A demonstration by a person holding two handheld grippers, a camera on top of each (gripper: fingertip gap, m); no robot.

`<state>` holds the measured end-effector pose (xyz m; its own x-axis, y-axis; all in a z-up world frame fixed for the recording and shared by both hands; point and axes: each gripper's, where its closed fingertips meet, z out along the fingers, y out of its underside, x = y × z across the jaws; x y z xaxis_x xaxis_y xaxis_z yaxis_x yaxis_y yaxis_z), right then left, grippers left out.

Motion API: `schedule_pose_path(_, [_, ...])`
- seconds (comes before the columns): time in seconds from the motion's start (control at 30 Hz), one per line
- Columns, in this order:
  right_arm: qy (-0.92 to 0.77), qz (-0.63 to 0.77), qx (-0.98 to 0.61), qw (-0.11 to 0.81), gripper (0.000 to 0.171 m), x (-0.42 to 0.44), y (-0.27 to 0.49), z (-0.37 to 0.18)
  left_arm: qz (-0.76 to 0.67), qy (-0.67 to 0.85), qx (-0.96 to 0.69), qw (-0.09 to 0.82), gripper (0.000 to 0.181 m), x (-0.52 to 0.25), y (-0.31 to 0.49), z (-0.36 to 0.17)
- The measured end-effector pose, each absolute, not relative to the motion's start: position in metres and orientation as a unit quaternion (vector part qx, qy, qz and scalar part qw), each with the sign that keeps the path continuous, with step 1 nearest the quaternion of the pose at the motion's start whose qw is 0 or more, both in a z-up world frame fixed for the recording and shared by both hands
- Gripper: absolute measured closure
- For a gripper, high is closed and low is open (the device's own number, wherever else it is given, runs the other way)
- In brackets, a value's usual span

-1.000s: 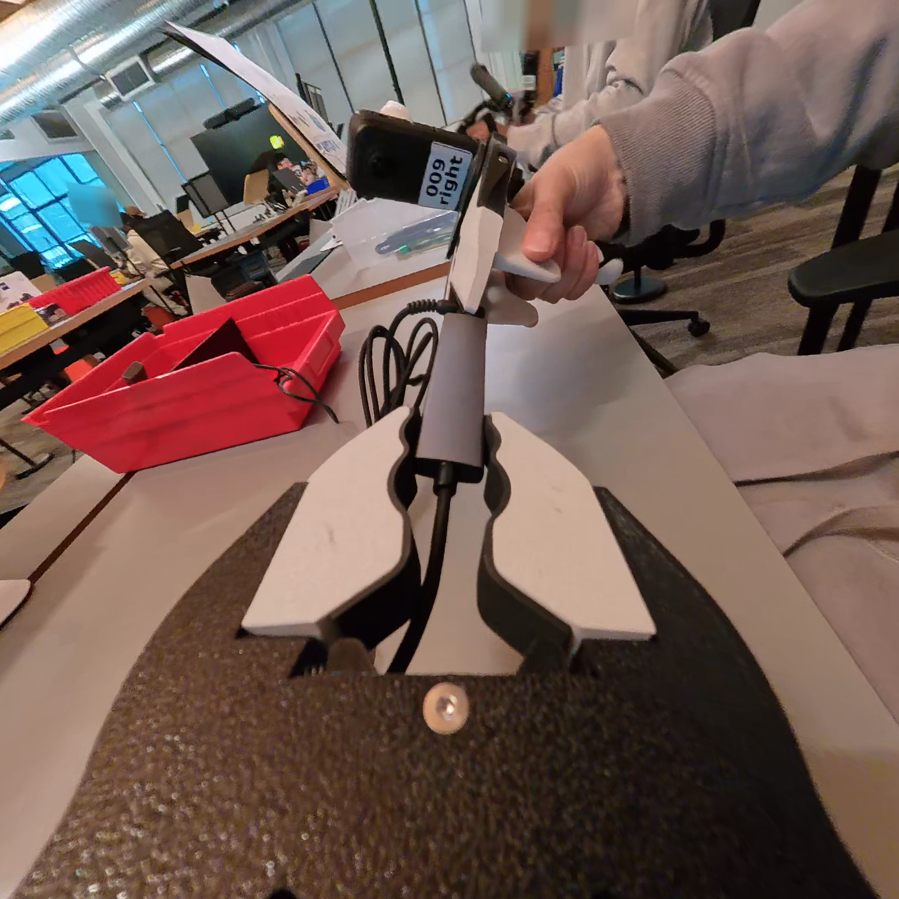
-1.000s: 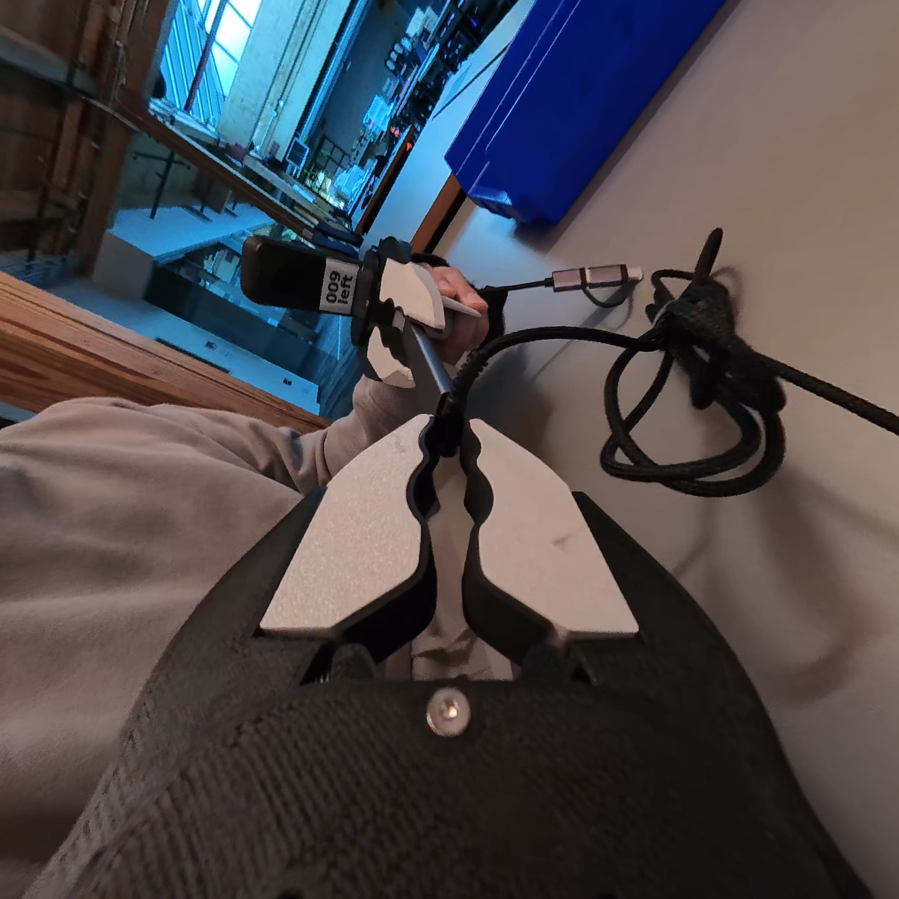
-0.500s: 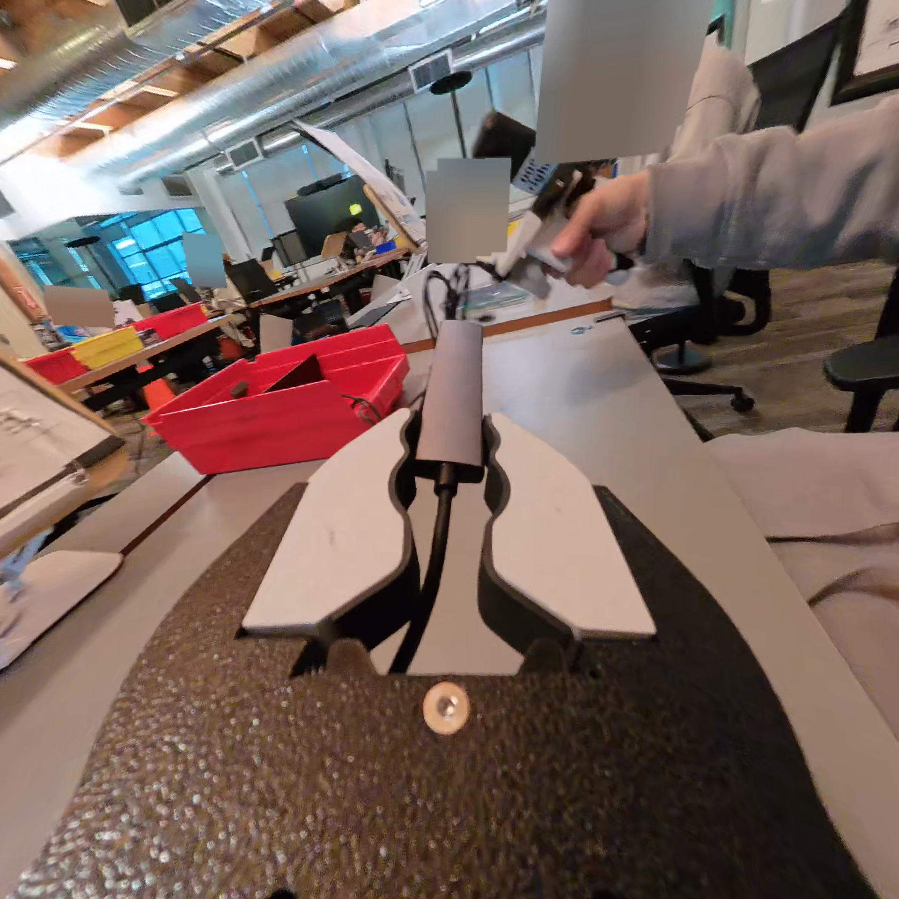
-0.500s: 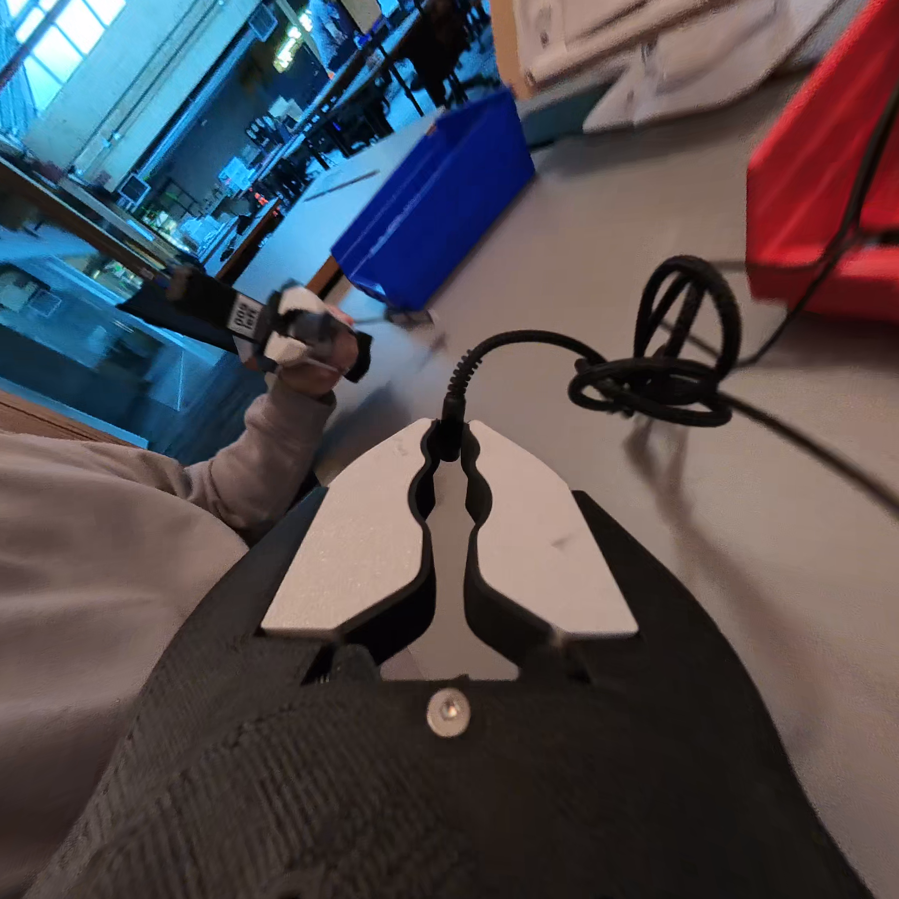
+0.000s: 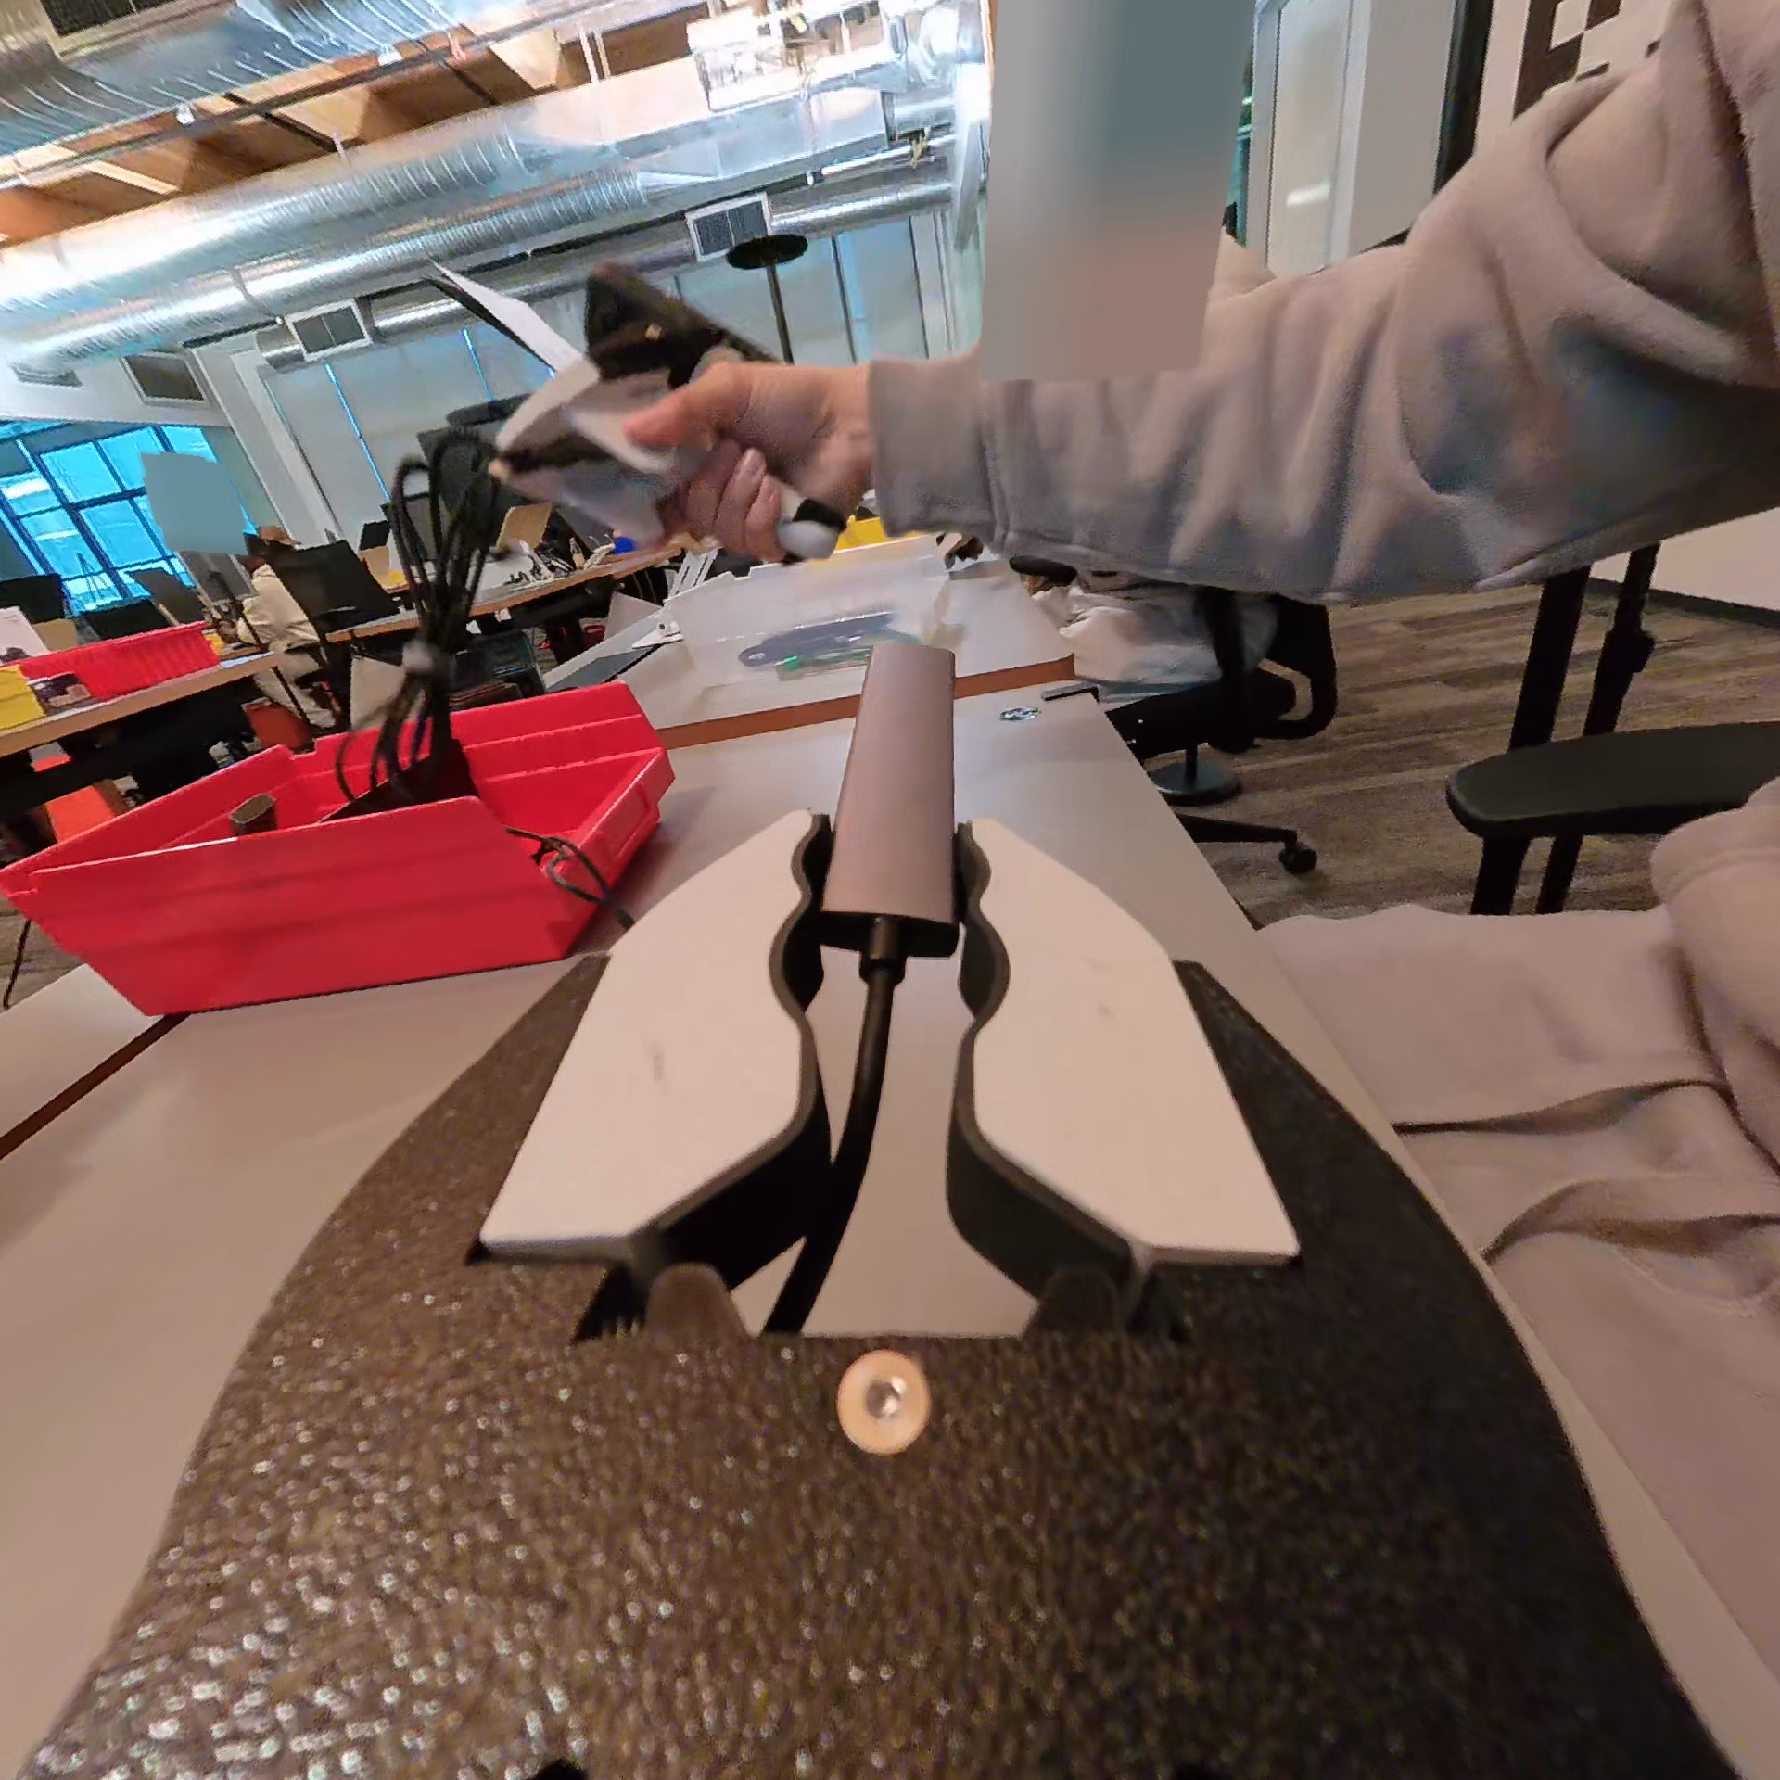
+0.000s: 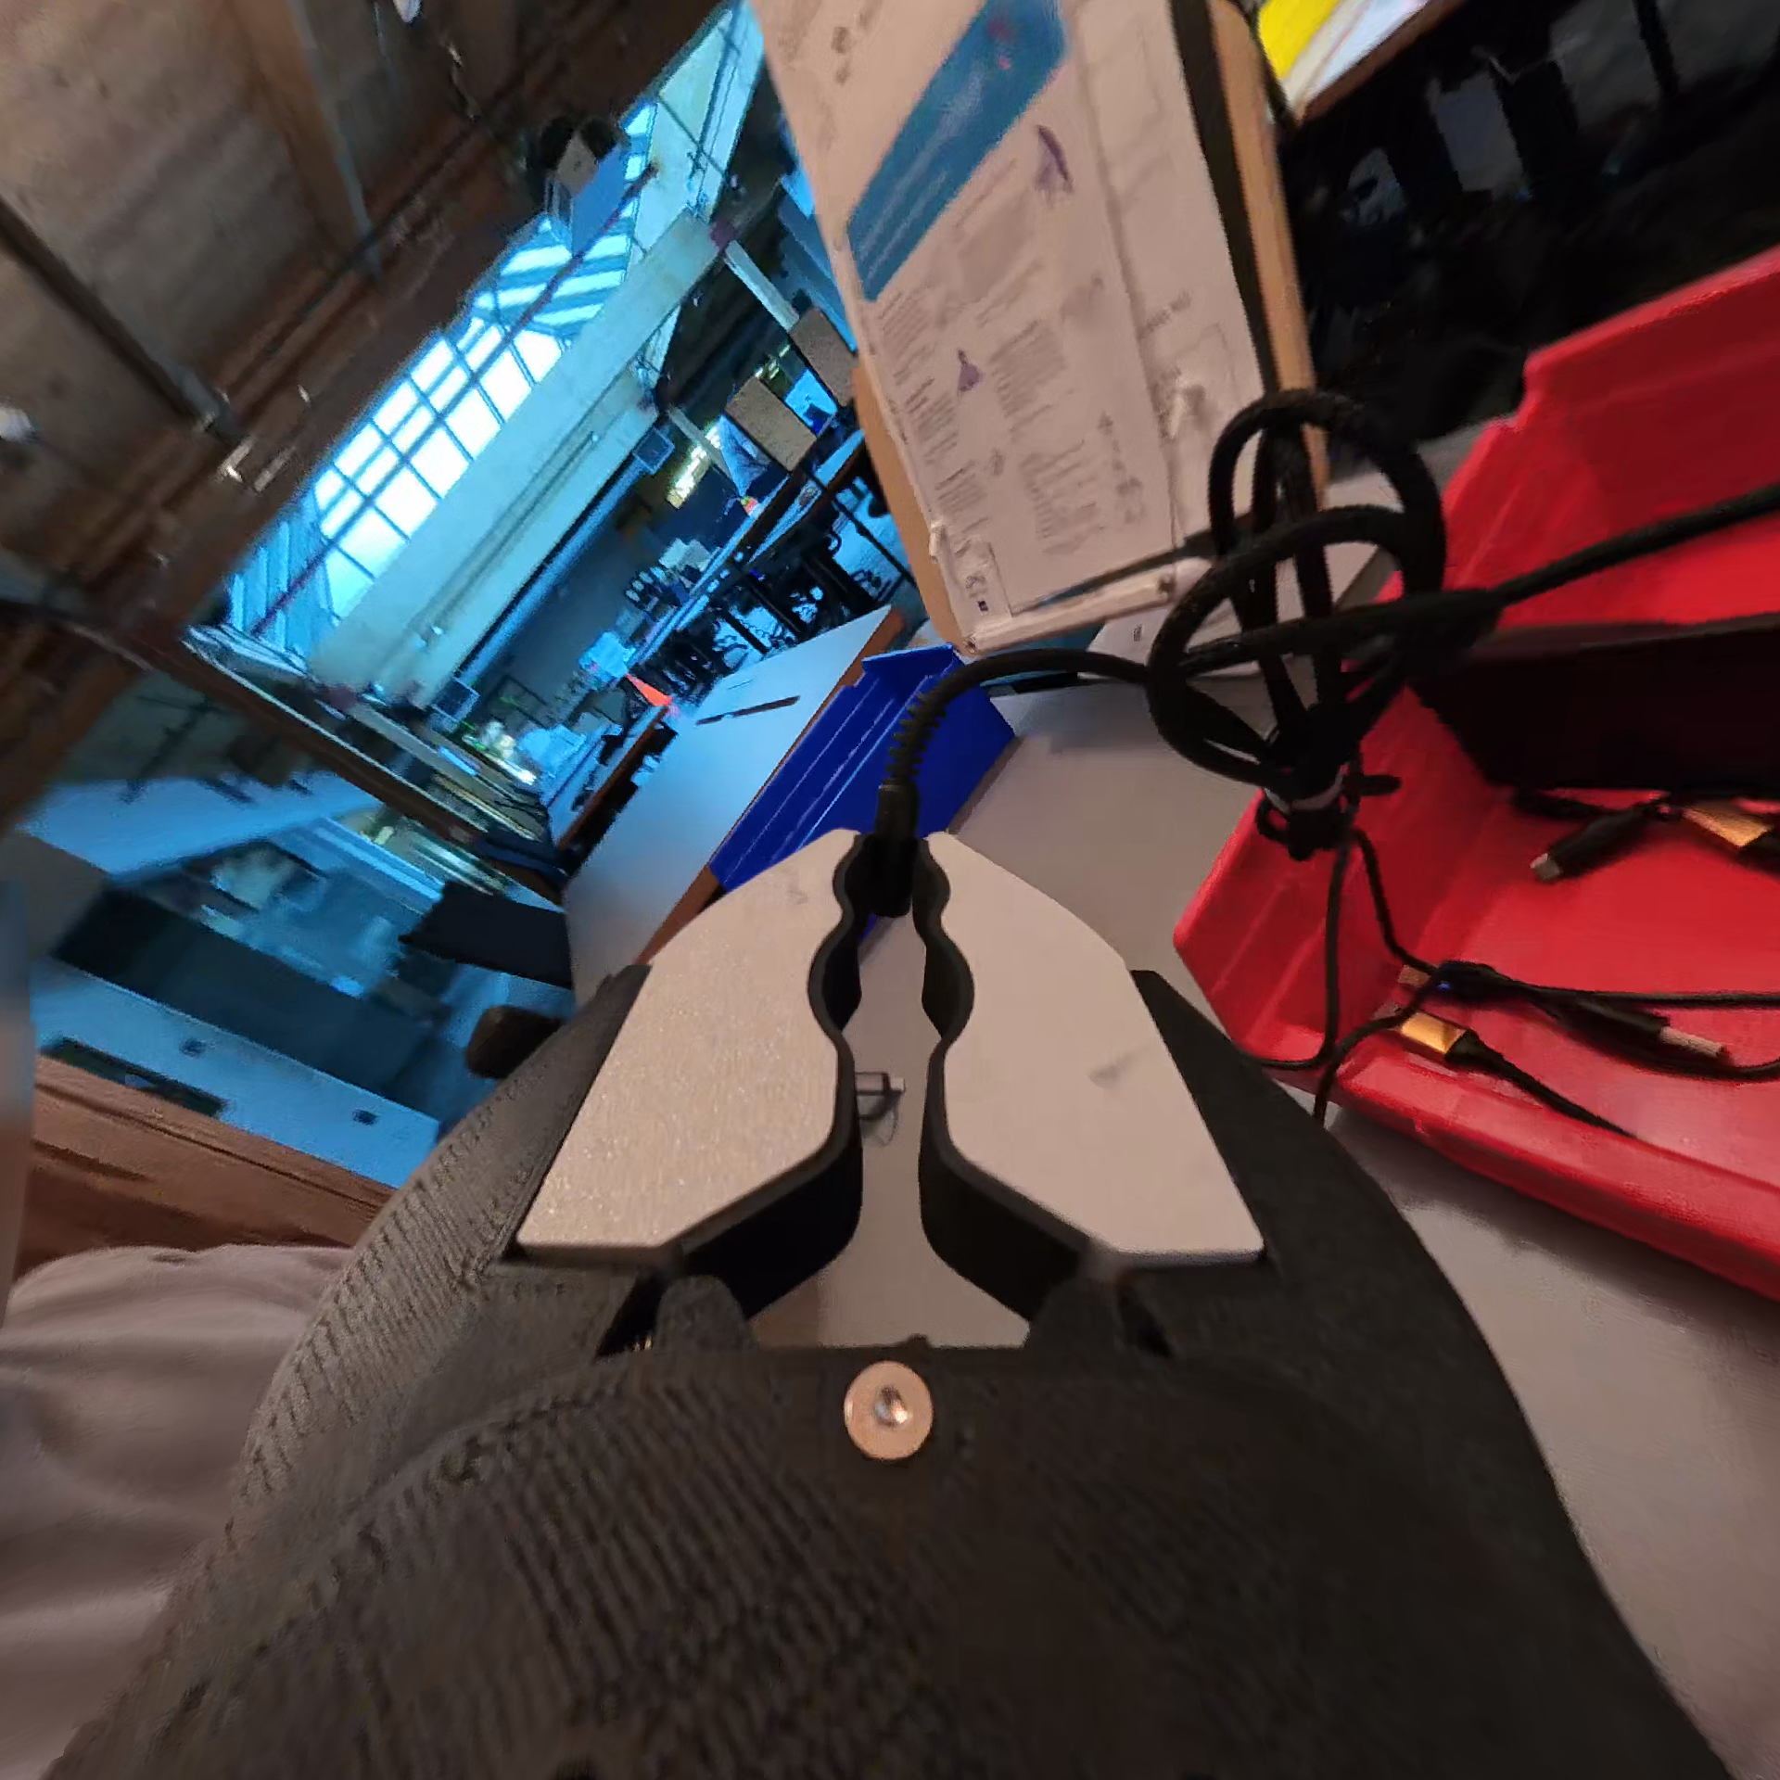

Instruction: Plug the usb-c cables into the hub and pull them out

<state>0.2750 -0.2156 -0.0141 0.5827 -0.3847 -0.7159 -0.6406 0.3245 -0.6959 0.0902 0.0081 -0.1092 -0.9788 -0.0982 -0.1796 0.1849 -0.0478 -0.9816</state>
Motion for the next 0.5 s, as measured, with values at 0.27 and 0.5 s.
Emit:
schedule_pose_path(0.27, [0.632, 0.076, -0.559, 0.531, 0.161, 0.330, -0.240, -0.156, -0.735, 0.671, 0.020, 0.097, 0.158, 0.095, 0.016, -0.106])
schedule_pose_path(0.5, [0.587, -0.242, -0.671, 0.383, 0.121, 0.344, -0.306, -0.149, -0.745, 0.660, 0.004, 0.093, 0.157, 0.100, 0.018, -0.107])
